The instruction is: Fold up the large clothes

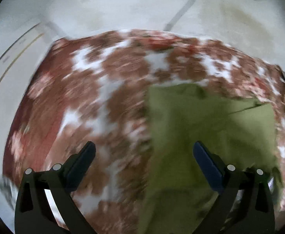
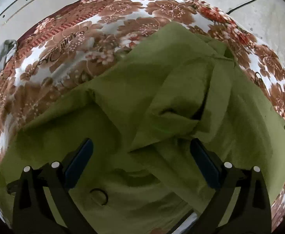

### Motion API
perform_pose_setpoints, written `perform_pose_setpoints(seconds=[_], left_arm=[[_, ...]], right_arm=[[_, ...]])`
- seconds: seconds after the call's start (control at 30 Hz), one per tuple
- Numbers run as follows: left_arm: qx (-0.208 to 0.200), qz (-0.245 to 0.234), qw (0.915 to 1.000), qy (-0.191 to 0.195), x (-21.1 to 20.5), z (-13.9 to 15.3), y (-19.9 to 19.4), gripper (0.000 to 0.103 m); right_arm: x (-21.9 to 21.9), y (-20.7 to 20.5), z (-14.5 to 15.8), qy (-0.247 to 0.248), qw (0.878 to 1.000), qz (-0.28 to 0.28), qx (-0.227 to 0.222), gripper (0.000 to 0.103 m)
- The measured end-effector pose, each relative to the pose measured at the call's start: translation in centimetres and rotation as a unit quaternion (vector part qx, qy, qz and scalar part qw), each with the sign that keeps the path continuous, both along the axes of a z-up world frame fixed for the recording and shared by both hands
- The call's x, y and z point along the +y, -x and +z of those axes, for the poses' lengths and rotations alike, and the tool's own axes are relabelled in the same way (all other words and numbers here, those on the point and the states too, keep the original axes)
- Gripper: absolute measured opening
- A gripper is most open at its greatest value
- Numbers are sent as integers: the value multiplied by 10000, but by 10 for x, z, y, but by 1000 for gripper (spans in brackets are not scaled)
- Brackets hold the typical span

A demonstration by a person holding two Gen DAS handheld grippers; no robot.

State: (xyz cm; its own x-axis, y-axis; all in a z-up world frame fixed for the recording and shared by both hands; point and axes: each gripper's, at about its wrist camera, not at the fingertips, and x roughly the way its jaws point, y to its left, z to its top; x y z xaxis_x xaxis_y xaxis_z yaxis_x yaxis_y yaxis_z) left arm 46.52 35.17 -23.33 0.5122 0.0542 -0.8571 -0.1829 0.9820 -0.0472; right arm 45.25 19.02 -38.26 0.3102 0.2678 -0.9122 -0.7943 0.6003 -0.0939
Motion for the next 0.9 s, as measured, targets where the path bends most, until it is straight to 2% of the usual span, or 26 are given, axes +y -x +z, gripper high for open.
perform_pose_setpoints(seconds=[0.07, 0.1, 0.2, 0.3, 0.37, 0.5, 0.6, 0.67, 0.7, 0.77, 0.8, 0.83, 0.9], left_arm=[[266, -272, 9992, 93, -21, 2, -33, 98], [538, -376, 9976, 221, -36, -5, -49, 98], [1280, -890, 9864, 517, -86, -37, -72, 98], [1831, -1184, 9758, 149, -125, -71, -88, 98], [2036, -1164, 9720, 126, -139, -85, -100, 98], [2489, -836, 9634, 538, -143, -105, -113, 97], [2824, -669, 9565, 298, -147, -125, -116, 97], [2926, -637, 9541, 46, -149, -134, -117, 93], [2988, -625, 9523, -4, -149, -141, -116, 87], [3039, -572, 9510, 67, -147, -149, -115, 74], [3020, -492, 9519, 158, -143, -152, -114, 60], [2996, -376, 9530, 255, -137, -152, -112, 52], [2929, -298, 9547, 439, -130, -144, -109, 47]], right_arm=[[-2, 1, -1, 24, 9999, -43, -106, 98], [-4, 5, 0, 41, 9996, -24, -272, 98], [-2, 12, 1, 153, 9977, 131, -650, 98], [-5, 19, 3, 244, 9957, 297, -844, 98], [-12, 21, 6, 228, 9947, 289, -961, 98], [-34, 17, 10, 164, 9945, 142, -1021, 98], [-58, 6, 9, 113, 9961, -105, -869, 98], [-71, 0, 9, 83, 9967, -244, -768, 98], [-81, -3, 10, 64, 9968, -320, -730, 98], [-96, -4, 12, 52, 9966, -412, -706, 98], [-105, -7, 14, 35, 9966, -459, -684, 98], [-119, -11, 18, 7, 9962, -560, -669, 98], [-146, -21, 28, -61, 9941, -799, -727, 98]])
